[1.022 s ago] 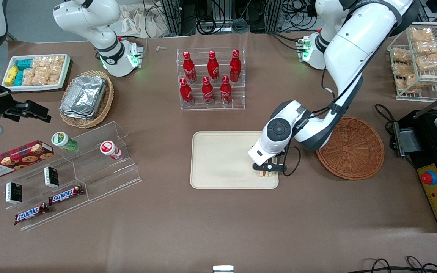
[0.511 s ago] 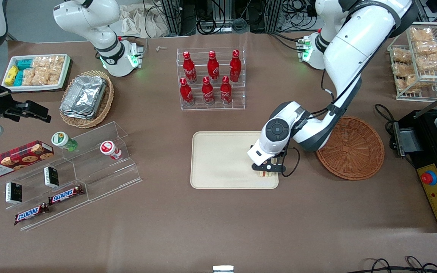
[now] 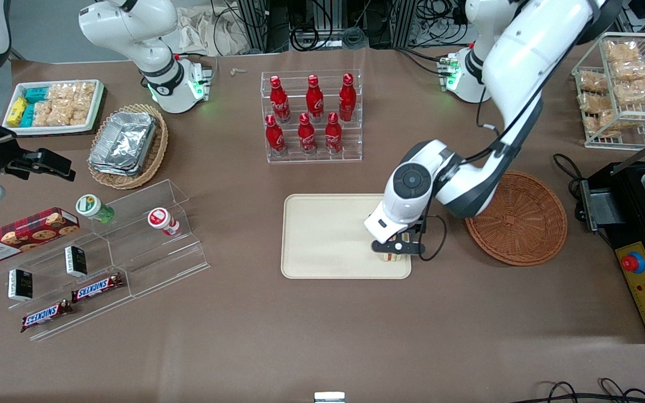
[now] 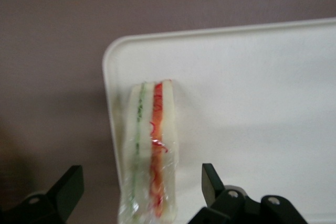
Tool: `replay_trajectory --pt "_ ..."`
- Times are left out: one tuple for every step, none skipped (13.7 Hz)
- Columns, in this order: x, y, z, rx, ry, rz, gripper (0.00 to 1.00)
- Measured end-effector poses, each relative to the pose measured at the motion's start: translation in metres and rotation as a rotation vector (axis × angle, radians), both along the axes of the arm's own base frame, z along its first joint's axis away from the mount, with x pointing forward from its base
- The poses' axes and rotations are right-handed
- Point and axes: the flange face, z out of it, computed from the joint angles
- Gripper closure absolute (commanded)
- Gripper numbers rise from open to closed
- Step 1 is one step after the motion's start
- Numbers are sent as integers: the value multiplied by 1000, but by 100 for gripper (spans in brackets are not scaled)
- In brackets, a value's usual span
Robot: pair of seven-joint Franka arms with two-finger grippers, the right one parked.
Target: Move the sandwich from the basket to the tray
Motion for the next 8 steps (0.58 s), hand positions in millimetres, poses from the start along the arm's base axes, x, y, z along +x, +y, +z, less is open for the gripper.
replay_trajectory --pt "-2 1 31 0 -13 18 0" --pt "-7 2 64 -10 -27 40 0" --pt "-12 5 96 -22 -44 63 0" --pt "-17 9 123 -29 -56 76 0" --pt "-23 16 144 -27 -52 75 0" --pt "-27 28 160 -22 -29 67 0" --pt "-27 45 174 -26 0 53 0" --pt "-25 67 187 -35 23 31 0"
